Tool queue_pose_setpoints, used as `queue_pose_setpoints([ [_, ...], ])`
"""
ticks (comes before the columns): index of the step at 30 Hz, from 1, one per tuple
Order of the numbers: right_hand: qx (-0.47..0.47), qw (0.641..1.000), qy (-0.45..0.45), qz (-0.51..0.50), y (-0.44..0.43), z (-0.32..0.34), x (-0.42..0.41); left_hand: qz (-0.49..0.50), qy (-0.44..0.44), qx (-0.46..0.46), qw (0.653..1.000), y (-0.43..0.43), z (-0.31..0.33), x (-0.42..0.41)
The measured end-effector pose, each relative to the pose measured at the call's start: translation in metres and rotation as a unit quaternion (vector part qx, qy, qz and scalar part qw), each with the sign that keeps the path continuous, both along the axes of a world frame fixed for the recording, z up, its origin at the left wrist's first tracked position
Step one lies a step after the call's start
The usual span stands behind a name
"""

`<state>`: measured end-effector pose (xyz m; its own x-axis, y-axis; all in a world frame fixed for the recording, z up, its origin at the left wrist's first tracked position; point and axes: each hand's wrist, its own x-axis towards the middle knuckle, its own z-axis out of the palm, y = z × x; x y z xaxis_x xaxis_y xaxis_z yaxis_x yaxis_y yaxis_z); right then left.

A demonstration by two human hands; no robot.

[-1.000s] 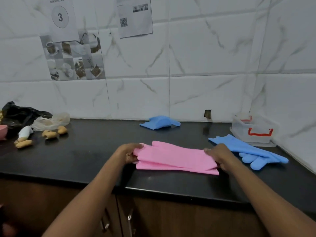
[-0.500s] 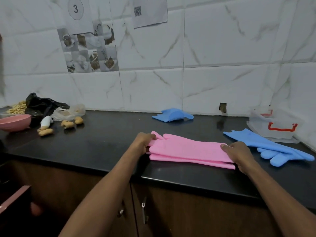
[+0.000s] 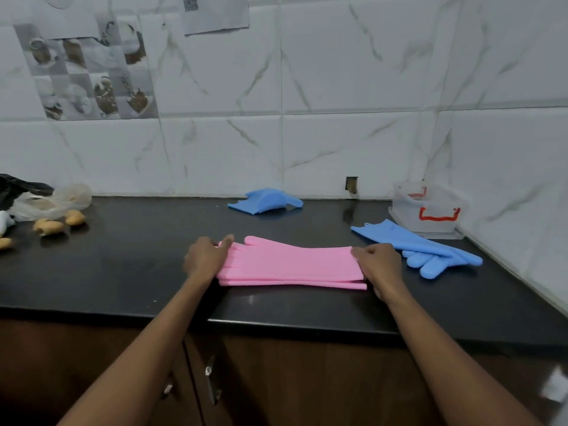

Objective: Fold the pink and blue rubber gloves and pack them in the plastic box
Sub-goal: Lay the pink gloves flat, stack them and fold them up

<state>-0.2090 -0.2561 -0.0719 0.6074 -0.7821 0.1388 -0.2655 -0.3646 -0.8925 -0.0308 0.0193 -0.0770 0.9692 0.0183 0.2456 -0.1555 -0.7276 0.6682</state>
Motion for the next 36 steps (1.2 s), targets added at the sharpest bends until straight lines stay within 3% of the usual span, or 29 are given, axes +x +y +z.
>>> queue_pose_setpoints([
  [5,0.008,1.0,-0.013,0.004,0.004,0.002,-0.013,0.005,-0.041,-0.036,0.999,0.004,-0.012,-0.001],
  [9,-0.057,0.998,0.035,0.015,0.005,-0.002,-0.021,0.002,-0.041,-0.096,0.995,0.005,-0.009,-0.003],
  [12,-0.09,0.993,0.071,0.025,0.006,-0.003,-0.021,-0.014,-0.05,-0.091,0.995,0.006,-0.009,-0.005],
  [17,-0.082,0.994,0.064,0.013,0.005,-0.004,-0.019,-0.046,-0.153,-0.113,0.981,-0.001,-0.004,-0.009],
  [23,-0.118,0.988,0.096,0.024,0.004,-0.005,-0.017,-0.038,-0.061,-0.088,0.993,-0.002,-0.011,0.0],
  [28,-0.134,0.987,0.087,0.014,0.008,-0.004,-0.019,0.0,-0.112,-0.115,0.987,-0.002,-0.007,-0.006],
  [33,-0.294,0.933,0.207,-0.004,0.028,0.001,-0.022,0.019,-0.166,-0.059,0.984,-0.001,-0.004,-0.015],
  [36,-0.351,0.903,0.249,-0.012,0.037,0.0,-0.024,-0.035,-0.169,-0.024,0.985,-0.001,-0.005,-0.015],
])
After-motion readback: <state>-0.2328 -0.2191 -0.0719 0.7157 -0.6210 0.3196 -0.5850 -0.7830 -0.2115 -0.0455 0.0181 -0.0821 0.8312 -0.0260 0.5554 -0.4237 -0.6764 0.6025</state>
